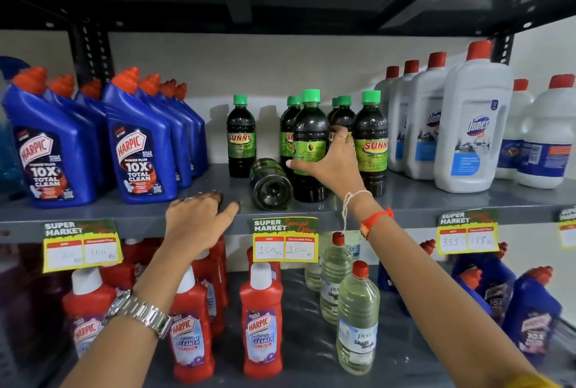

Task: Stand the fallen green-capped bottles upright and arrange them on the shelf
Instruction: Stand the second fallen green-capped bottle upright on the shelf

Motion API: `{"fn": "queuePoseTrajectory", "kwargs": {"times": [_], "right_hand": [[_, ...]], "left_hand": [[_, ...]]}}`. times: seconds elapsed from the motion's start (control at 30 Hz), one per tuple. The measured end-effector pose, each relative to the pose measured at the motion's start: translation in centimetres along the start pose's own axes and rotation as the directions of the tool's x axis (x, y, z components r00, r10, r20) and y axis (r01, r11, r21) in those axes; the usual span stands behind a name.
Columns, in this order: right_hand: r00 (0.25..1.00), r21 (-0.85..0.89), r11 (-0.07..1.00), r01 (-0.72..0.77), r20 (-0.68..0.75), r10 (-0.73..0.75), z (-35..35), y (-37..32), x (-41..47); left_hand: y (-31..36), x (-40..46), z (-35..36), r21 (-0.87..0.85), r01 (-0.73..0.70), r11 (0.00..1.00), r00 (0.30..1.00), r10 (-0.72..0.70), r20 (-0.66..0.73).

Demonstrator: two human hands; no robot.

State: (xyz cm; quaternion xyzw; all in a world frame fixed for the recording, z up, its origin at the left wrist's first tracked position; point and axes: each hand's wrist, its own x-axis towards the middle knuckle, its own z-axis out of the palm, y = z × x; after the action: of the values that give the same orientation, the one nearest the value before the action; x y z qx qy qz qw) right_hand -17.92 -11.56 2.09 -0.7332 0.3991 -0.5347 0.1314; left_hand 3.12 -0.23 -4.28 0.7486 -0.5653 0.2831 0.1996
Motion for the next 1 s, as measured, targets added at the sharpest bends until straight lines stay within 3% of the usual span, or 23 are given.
{"fn": "queuePoseTrajectory", "kwargs": {"times": [0.13,0.23,0.3,0.37,0.43,0.53,0.6,0.67,0.8,1.0], "right_hand": [[0.999,-0.026,1.000,-0.006,-0.034,0.005,-0.1,-0.2,-0.1],[0.965,0.260,0.935,-0.240,0.172,0.200,-1.2,-0.1,0.9],[0.917,0.466,0.807,-0.361,0.333,0.218,-1.8,0.2,0.8],[0.898,0.552,0.734,-0.396,0.398,0.186,-2.1,0.6,0.6],[0.902,0.555,0.735,-0.389,0.392,0.182,-2.0,1.0,0.4],[0.934,0.361,0.888,-0.284,0.315,0.171,-1.5,1.4,0.2],[0.950,0.270,0.934,-0.235,0.267,0.162,-1.1,1.4,0.0],[0.938,0.303,0.916,-0.262,0.305,0.167,-1.2,1.6,0.3],[0.845,0.460,0.783,-0.420,0.513,0.152,-1.8,1.8,1.1],[0.814,0.445,0.767,-0.463,0.557,0.168,-2.4,1.4,0.5]], "left_hand": [[0.1,0.0,0.0,-0.002,0.013,1.000,1.000,-0.013,0.000],[0.1,0.0,-0.1,-0.010,0.012,1.000,1.000,-0.012,-0.001],[0.2,0.0,-0.1,-0.013,0.014,1.000,1.000,-0.014,0.008],[0.2,0.0,-0.2,-0.013,0.021,1.000,1.000,-0.021,0.016],[0.2,0.0,-0.2,-0.015,0.021,1.000,1.000,-0.021,0.015],[0.2,-0.1,-0.3,-0.018,0.014,1.000,1.000,-0.014,0.006],[0.2,-0.1,-0.3,-0.010,0.015,1.000,1.000,-0.015,0.009],[0.2,-0.1,-0.3,-0.014,0.017,1.000,1.000,-0.017,0.010],[0.2,-0.1,-0.3,-0.018,0.010,1.000,1.000,-0.010,0.001],[0.2,0.0,-0.1,-0.017,0.007,1.000,1.000,-0.007,-0.022]]}}
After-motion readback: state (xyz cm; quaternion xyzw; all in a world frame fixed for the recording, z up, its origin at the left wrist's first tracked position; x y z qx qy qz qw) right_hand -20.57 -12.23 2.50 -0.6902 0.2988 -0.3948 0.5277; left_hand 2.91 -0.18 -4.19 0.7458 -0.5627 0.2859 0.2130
